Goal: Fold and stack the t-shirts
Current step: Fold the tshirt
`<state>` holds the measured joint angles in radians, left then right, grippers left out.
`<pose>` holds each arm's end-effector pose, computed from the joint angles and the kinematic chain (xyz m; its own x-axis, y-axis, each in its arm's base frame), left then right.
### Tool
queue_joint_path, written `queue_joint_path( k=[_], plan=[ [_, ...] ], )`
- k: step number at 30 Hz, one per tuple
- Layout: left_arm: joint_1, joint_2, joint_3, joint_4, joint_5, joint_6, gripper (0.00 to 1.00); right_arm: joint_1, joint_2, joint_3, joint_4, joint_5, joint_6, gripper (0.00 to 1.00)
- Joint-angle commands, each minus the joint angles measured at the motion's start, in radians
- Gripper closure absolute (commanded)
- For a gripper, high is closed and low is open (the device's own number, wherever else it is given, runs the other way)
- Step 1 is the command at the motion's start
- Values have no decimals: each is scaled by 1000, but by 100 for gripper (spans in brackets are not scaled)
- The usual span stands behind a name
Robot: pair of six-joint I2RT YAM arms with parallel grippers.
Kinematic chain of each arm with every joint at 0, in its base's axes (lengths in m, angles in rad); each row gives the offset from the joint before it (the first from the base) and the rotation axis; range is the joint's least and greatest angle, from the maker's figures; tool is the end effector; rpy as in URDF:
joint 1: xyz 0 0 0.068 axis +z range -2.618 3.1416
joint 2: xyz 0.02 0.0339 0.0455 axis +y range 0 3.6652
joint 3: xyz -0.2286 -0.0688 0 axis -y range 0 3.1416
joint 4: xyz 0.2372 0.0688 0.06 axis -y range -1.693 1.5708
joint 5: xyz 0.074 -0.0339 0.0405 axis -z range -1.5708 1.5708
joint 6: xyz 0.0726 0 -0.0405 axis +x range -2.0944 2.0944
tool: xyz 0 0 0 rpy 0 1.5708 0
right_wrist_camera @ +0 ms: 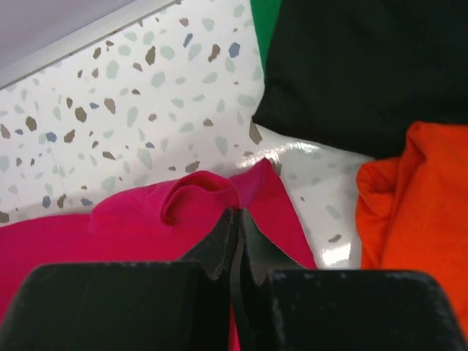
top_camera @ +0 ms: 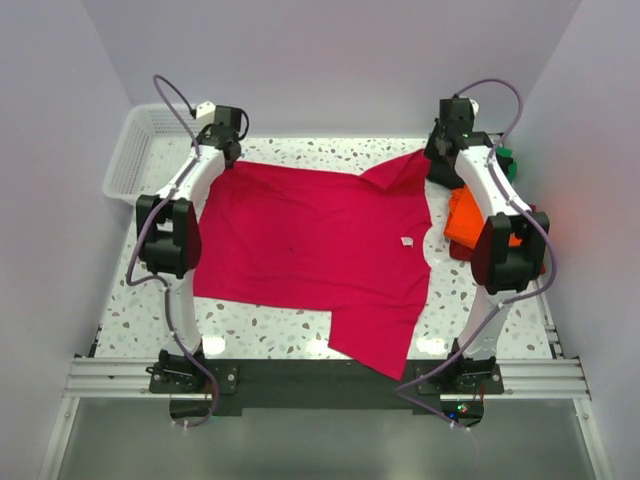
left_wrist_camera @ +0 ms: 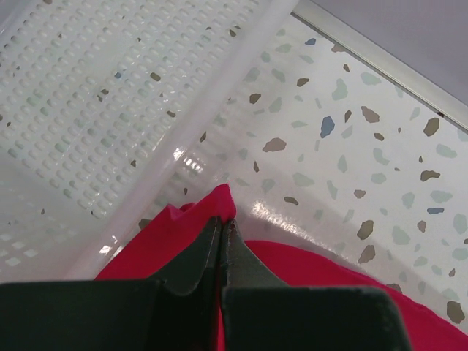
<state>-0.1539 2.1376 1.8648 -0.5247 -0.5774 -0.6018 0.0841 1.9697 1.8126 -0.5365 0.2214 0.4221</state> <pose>0.4819 -0.0347 0.2037 -0.4423 -0.4114 -0.7969 -0.6050 0.7928 -0.0734 0.4635 0.0231 0.2537 -0.5458 0.3551 -0.7590 0.3397 0.9218 0.1870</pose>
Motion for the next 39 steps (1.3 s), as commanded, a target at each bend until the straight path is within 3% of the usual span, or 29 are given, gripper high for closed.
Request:
queue_joint_path(
  k=[1,18,37,39],
  plan=[
    [-4,-94,-45,-24,-64,-61,100,-3,-146,-117,-20,52,20,100],
    [-4,-211,-191,-64,-76,-84,100,-3,-463,-397,-52,98,32,100],
    [-3,-260,-343,-153,-118,-165,100,22,-686,-663,-129,-19,125,100],
    [-4,-242,-358,-159,-105,-171,90,40,-693,-703,-135,-31,130,100]
  ],
)
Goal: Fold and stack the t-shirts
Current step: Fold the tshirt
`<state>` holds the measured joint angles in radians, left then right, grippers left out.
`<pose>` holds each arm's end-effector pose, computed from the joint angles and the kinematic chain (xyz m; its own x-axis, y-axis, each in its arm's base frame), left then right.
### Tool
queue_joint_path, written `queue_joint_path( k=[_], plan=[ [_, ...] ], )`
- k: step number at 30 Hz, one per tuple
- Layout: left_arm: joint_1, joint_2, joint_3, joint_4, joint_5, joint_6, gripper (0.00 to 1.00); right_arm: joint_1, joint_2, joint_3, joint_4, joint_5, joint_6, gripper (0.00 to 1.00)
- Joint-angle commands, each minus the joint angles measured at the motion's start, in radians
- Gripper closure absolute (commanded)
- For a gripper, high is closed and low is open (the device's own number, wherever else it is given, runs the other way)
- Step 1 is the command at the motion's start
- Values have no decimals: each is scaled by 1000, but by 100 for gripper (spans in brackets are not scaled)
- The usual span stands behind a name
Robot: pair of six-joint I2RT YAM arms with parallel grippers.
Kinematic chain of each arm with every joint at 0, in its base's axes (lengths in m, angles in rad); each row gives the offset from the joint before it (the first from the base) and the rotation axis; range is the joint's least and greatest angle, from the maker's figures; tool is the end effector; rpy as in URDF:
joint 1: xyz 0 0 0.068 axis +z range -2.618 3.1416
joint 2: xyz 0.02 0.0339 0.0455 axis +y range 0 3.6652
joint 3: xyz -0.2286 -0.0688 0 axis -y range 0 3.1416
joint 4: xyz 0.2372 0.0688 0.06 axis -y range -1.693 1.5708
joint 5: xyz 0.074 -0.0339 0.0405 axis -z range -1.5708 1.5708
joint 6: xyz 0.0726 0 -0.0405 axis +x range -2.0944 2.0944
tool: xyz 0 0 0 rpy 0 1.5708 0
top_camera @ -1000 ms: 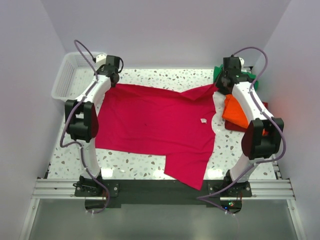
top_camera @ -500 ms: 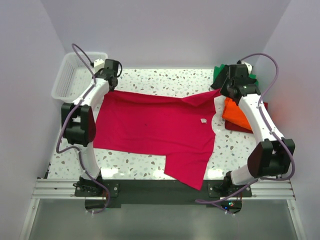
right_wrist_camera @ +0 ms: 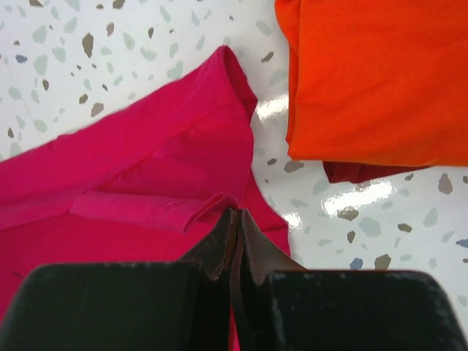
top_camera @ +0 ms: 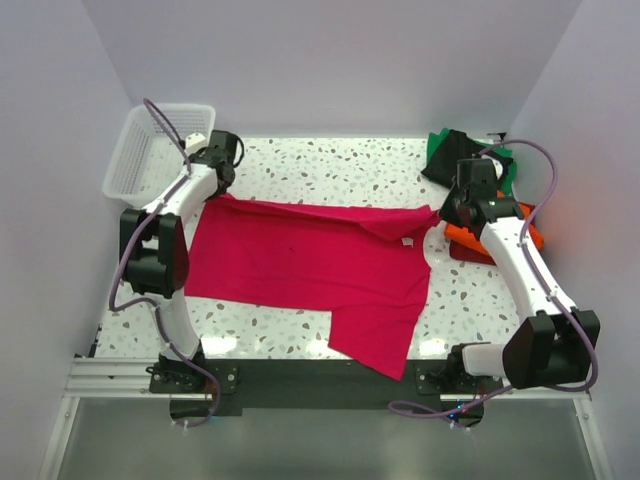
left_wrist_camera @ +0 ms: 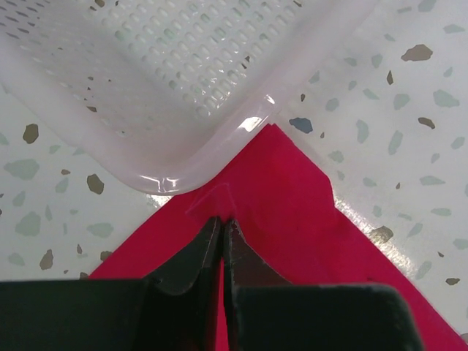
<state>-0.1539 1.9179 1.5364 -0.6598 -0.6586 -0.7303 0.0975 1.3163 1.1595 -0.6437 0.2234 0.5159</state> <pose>0.4086 -0.0184 0.1824 -0.5125 -0.4544 -0.7286 -0.7062 0.7058 0.0565 0.3070 0.0139 0.2530 -0.5924 0.4254 -0.6842 0.4034 0.8917 0.2052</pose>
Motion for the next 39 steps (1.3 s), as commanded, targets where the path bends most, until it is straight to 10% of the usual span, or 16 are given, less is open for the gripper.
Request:
queue_joint_path(
  k=[1,3,7,39],
  plan=[
    [-3,-5,-32,-49,-26,-52,72,42,-46,-61,-34,-32,47,100],
    [-3,9,-53,-58,-30,-70,47,53,-45,-86,-59,-38,53,100],
    [-3,3,-104,-55,-22,-93,37,111,-66,-107,-99,-4,84,79],
    [-220,-160,-257,250,504,149,39,324,300,-64,101,-160,-33,71]
  ],
)
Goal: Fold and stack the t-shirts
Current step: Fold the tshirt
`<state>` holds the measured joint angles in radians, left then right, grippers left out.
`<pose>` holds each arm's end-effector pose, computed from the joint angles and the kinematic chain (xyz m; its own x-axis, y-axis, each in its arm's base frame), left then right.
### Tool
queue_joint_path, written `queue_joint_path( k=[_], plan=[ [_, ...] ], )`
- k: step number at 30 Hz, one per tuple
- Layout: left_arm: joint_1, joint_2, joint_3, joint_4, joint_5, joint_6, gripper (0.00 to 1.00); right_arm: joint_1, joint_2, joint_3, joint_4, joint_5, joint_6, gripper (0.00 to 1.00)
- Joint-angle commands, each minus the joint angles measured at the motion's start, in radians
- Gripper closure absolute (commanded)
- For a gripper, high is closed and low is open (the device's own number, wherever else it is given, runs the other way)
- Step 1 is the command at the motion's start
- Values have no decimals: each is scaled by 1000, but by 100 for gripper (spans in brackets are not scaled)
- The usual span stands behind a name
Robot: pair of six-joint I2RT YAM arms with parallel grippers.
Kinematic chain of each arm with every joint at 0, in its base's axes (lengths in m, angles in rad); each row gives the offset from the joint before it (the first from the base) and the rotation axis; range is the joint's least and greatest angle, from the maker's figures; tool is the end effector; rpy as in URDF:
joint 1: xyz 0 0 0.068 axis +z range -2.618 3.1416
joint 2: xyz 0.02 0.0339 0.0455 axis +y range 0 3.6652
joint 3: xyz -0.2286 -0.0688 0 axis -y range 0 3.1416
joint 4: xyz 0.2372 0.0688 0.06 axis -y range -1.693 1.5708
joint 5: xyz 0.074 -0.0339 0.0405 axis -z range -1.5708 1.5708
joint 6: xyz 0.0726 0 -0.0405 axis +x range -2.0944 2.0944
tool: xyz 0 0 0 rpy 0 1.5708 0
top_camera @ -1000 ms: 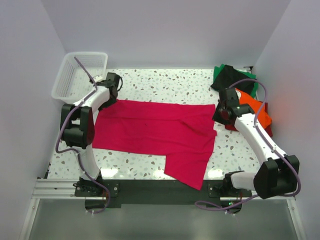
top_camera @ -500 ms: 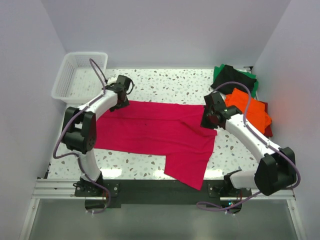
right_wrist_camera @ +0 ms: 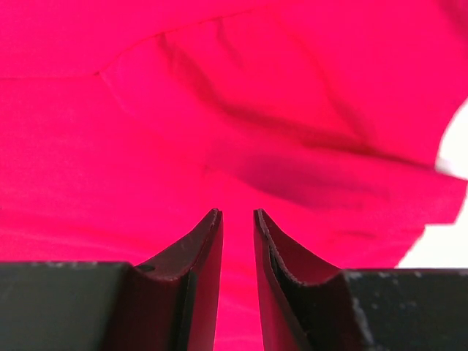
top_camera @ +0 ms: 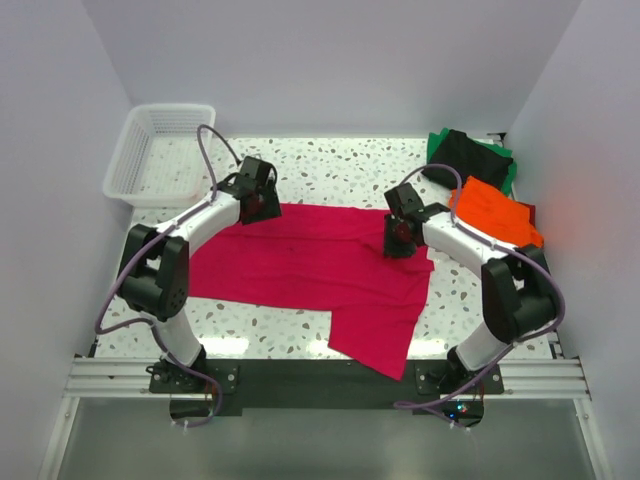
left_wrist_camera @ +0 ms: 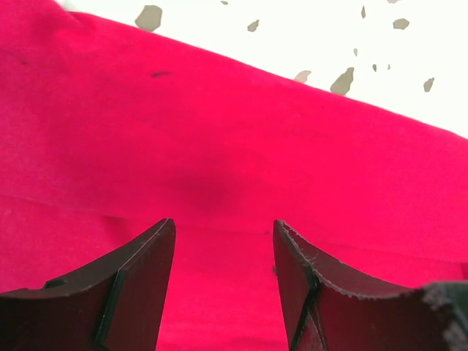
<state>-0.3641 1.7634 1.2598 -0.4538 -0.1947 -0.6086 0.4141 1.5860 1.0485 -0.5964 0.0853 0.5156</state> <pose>0.3639 -0.1236 0.1572 -0.7671 -0.3079 -0.5627 -0.2356 0.9512 -0.1993 0.2953 0.1230 0.1396 -0.9030 0.1397 -0.4062 0.0889 0.9859 0.1415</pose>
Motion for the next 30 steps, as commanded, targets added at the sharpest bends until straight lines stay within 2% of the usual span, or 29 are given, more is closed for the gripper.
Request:
queue_joint_path(
  k=[1,10,30],
  plan=[
    [-12,2,21,44,47,29,39,14,38,45,58,-30,-32,71],
    [-29,47,64,52,107,43,39,58,134,67,76,-19,-35,71],
    [-36,70,102,32,106,73,39,60,249,200,50,228,-6,75]
  ],
)
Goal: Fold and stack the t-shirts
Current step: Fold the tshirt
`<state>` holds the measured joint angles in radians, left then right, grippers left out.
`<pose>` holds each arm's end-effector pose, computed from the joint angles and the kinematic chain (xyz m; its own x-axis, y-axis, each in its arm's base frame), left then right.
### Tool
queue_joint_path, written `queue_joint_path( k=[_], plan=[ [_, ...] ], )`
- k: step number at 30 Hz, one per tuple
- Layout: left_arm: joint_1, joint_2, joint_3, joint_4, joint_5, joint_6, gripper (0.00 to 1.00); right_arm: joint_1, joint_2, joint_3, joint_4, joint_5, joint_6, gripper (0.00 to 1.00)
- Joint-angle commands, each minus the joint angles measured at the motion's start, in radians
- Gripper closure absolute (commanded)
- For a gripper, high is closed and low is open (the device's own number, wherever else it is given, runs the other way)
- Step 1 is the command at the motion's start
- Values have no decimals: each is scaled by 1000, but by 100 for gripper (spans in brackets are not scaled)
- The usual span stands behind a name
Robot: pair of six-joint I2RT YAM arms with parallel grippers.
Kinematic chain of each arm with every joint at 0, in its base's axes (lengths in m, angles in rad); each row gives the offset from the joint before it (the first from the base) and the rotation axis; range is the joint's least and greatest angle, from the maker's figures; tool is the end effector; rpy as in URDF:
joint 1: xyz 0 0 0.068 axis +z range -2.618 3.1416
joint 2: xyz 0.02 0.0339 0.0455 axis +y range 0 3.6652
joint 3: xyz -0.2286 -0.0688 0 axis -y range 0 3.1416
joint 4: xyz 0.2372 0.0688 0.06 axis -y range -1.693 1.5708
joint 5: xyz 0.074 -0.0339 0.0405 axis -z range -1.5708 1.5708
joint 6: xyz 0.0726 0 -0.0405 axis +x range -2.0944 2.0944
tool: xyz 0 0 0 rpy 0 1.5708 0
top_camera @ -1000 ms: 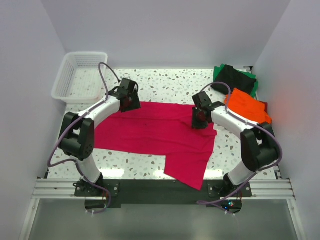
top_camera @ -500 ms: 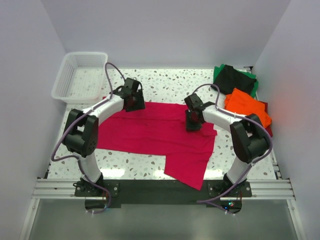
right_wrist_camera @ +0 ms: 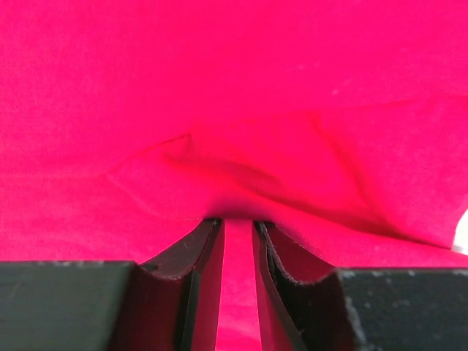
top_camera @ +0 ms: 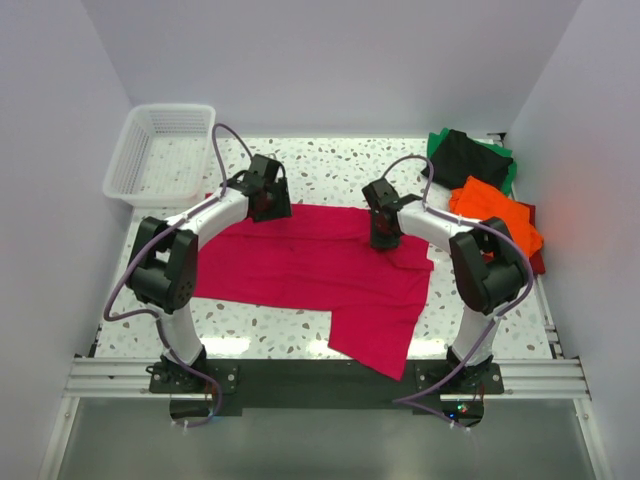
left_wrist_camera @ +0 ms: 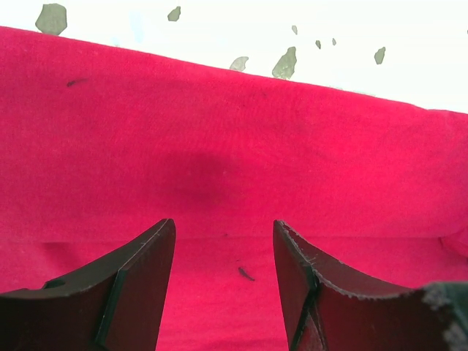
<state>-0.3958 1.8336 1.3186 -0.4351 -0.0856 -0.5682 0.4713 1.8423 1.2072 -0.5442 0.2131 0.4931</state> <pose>0.3719 -0.1487 0.1506 -0.8147 -0.2407 -0.5276 -0.1188 0.9598 -0.2543 0.3305 0.1512 0.1073 -0.9015 0.0599 -0.4286 0.0623 0.9980 0.0084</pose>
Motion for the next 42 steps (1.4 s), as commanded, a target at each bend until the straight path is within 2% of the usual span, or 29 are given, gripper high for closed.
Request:
queue_joint_path(
  k=[1,30,36,42],
  plan=[
    [-5,0,42,12,-3,33,39,3,-9,43,-2,111,19,75],
    [-5,10,33,6,-9,51,39,-46,100,193,90,290,-37,81],
    [-6,6,33,4,-13,51,39,-51,58,212,89,264,-44,81],
    [-5,6,22,10,-11,50,39,-48,-3,204,4,194,-42,80]
  ],
)
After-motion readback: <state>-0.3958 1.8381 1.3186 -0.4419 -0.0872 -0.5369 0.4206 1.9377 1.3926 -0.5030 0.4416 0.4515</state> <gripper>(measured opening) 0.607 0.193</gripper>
